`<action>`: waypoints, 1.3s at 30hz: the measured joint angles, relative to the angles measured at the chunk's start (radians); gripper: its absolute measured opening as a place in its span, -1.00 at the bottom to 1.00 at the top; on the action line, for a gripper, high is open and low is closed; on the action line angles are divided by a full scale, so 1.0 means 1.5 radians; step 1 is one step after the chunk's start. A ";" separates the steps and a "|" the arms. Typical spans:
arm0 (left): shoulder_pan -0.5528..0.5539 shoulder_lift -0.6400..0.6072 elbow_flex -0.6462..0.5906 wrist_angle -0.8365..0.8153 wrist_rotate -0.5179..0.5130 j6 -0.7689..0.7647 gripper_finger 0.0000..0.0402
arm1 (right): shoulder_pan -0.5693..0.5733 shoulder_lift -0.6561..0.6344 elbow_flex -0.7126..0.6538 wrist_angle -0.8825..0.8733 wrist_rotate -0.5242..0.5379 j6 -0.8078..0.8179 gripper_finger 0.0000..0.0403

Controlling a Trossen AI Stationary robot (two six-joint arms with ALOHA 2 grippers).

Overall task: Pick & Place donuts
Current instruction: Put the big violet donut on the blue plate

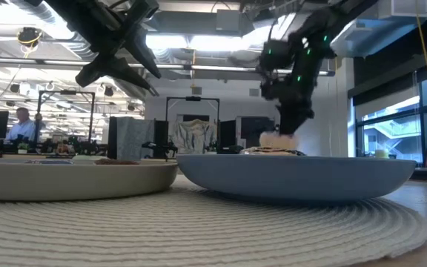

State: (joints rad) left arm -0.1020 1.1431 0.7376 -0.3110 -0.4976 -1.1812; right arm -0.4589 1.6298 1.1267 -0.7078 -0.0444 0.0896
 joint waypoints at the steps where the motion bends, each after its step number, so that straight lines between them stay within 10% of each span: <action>1: 0.000 0.000 0.000 0.000 -0.004 0.000 -0.36 | 0.021 -0.012 0.000 -0.012 -0.001 0.009 -0.82; 20: 0.000 0.000 0.000 0.000 -0.021 0.011 -0.36 | 0.369 -0.066 0.000 0.063 -0.001 0.201 -0.83; 30: -0.001 0.000 0.000 -0.003 -0.016 0.072 -0.36 | 0.454 -0.049 0.013 0.236 0.068 0.343 -0.84; 39: -0.001 0.000 0.000 -0.005 0.091 0.190 -0.36 | 0.469 0.098 0.202 0.086 0.091 0.410 -0.84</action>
State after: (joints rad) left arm -0.1028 1.1431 0.7376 -0.3187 -0.3605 -0.8960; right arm 0.2444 1.7762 1.4292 -0.5791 0.0926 0.7041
